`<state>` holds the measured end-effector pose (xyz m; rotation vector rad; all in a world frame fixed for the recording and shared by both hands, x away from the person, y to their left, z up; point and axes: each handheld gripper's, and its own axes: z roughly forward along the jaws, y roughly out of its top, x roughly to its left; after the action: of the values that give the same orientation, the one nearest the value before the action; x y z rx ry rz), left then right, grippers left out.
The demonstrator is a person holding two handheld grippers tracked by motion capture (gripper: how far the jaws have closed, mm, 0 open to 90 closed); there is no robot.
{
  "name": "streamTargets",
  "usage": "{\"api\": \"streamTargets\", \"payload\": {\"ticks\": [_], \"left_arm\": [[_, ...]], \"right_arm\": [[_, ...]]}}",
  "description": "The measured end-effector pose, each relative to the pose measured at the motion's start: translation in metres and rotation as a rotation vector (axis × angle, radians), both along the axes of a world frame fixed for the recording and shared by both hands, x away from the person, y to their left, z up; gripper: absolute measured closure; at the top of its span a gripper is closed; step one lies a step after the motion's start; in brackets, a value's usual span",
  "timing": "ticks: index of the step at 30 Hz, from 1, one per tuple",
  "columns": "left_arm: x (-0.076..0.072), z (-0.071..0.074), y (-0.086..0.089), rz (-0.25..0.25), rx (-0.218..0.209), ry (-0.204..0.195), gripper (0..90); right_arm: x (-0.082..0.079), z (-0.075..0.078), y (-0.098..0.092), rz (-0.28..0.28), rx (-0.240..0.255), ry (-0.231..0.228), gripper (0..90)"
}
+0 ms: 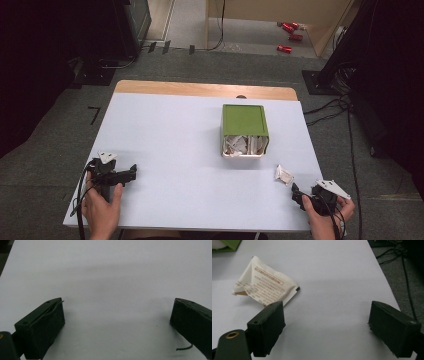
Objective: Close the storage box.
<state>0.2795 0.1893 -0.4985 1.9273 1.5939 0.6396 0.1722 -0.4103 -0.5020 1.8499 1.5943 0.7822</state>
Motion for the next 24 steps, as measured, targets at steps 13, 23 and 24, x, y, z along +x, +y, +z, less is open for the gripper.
{"api": "streamTargets", "payload": {"ticks": [13,23,24], "left_arm": [[0.0,-0.0001,0.0,0.0,0.0,-0.001,0.0],[0.0,-0.0001,0.0,0.0,-0.001,0.0,0.0],[0.0,-0.0001,0.0,0.0,0.0,0.0,0.0]], "right_arm": [[-0.0035,-0.006,0.0041,0.015,-0.057,-0.031,13.1],[-0.0057,-0.0071,0.0053,0.012,-0.063,-0.045,13.9],[-0.0057,-0.0071,0.0053,0.012,-0.062,-0.045,13.9]]}}
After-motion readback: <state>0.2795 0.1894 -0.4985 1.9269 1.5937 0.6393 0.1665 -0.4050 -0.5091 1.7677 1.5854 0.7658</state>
